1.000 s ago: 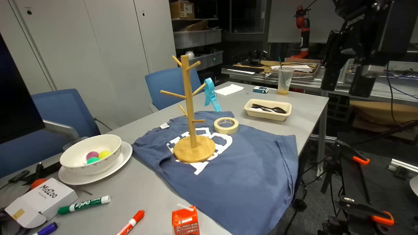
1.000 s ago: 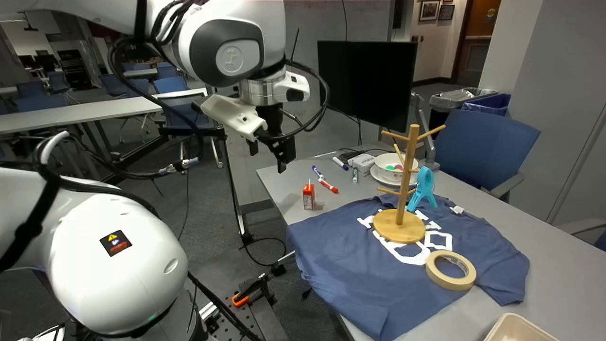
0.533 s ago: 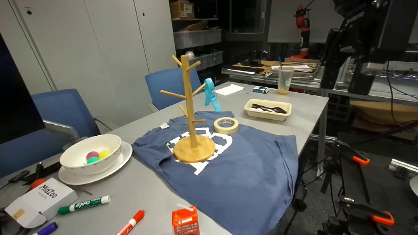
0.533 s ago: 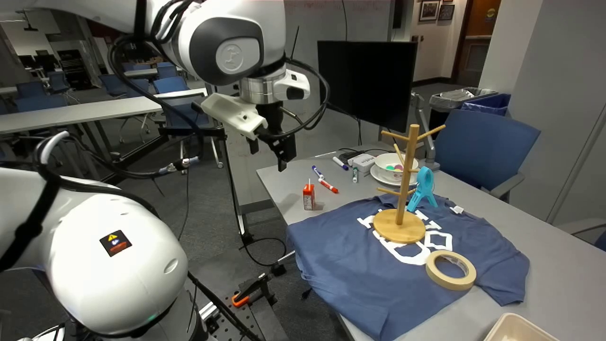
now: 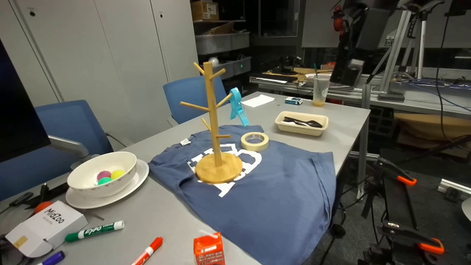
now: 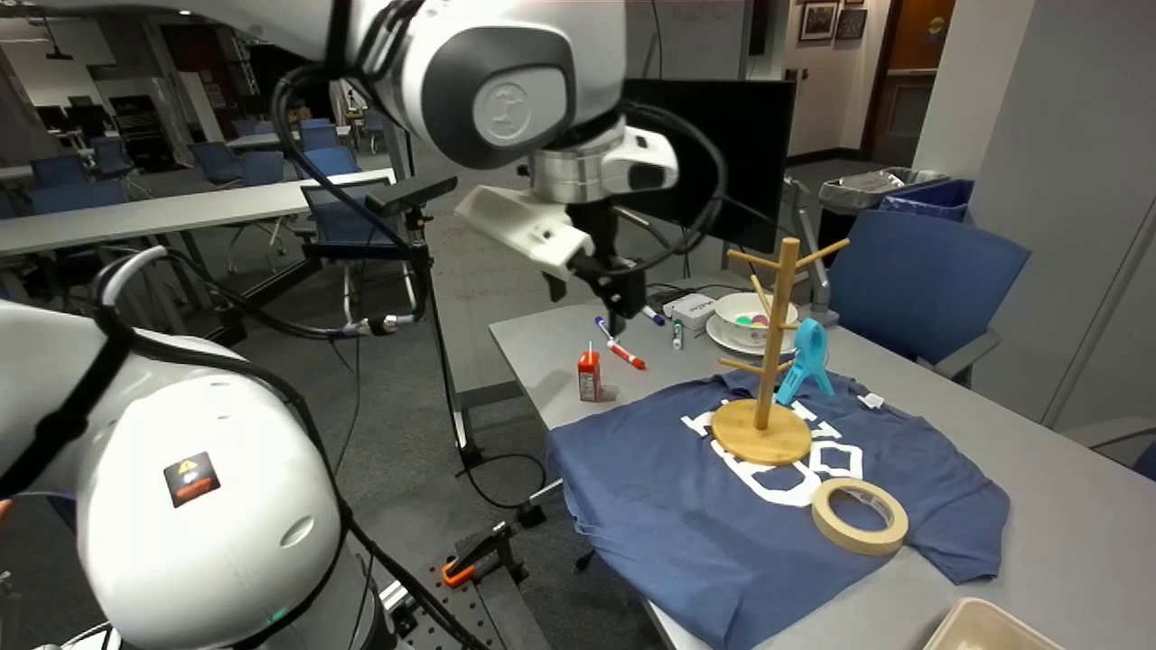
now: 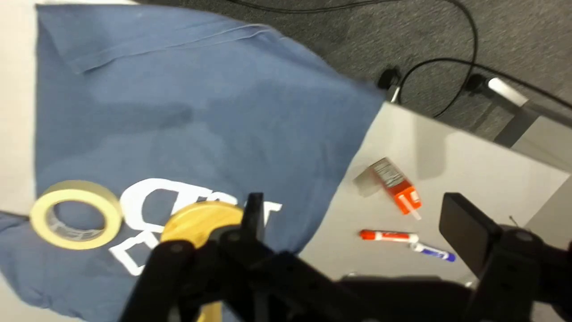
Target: Pick up the light blue cloth pin from the wooden stand and put it on the table.
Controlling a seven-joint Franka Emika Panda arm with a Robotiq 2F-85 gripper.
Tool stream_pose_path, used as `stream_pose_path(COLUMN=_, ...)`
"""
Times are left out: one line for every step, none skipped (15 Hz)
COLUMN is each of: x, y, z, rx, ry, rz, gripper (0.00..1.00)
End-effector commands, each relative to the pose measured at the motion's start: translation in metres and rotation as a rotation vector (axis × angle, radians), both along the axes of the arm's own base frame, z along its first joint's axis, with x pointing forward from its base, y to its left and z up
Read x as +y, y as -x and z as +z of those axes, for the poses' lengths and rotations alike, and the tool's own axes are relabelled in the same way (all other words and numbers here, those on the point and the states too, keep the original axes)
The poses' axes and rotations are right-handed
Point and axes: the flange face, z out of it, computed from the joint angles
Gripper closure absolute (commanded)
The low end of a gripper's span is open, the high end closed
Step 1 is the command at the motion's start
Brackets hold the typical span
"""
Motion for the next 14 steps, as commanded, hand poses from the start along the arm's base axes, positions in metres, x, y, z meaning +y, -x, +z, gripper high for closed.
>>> stream_pose_path(x=-0.022, y=-0.010, z=-0.002, rx=-0.016, ry=0.011, rz=-0.030, gripper=0.00)
stream_pose_path(x=-0.038, y=-0.018, z=-0.006, rx=-0.024, ry=0.017, rz=-0.050, gripper=0.00)
stream_pose_path(x=-0.046, y=-0.024, z=-0.010, rx=-0.022, ry=0.019, rz=-0.059, gripper=0.00)
stream_pose_path(x=-0.048, y=-0.027, z=-0.012, rx=-0.017, ry=0.022, rz=-0.061, gripper=0.00)
stream_pose_path(x=-0.046, y=-0.028, z=-0.012, rx=-0.014, ry=0.025, rz=-0.058, gripper=0.00)
stream_pose_path(x=-0.046, y=-0.029, z=-0.012, rx=-0.014, ry=0.026, rz=-0.056, gripper=0.00)
stream_pose_path(x=-0.048, y=-0.034, z=-0.015, rx=-0.012, ry=0.044, rz=-0.067, gripper=0.00)
stream_pose_path(x=-0.050, y=-0.039, z=-0.021, rx=-0.004, ry=0.049, rz=-0.070, gripper=0.00)
stream_pose_path(x=-0.052, y=-0.043, z=-0.026, rx=0.001, ry=0.052, rz=-0.074, gripper=0.00)
stream_pose_path(x=-0.054, y=-0.048, z=-0.033, rx=0.002, ry=0.058, rz=-0.077, gripper=0.00)
stream_pose_path(x=-0.055, y=-0.053, z=-0.038, rx=-0.002, ry=0.065, rz=-0.080, gripper=0.00)
stream_pose_path(x=-0.055, y=-0.059, z=-0.045, rx=-0.010, ry=0.075, rz=-0.079, gripper=0.00)
stream_pose_path(x=-0.055, y=-0.065, z=-0.051, rx=-0.016, ry=0.085, rz=-0.082, gripper=0.00)
stream_pose_path(x=-0.054, y=-0.072, z=-0.058, rx=-0.023, ry=0.098, rz=-0.084, gripper=0.00)
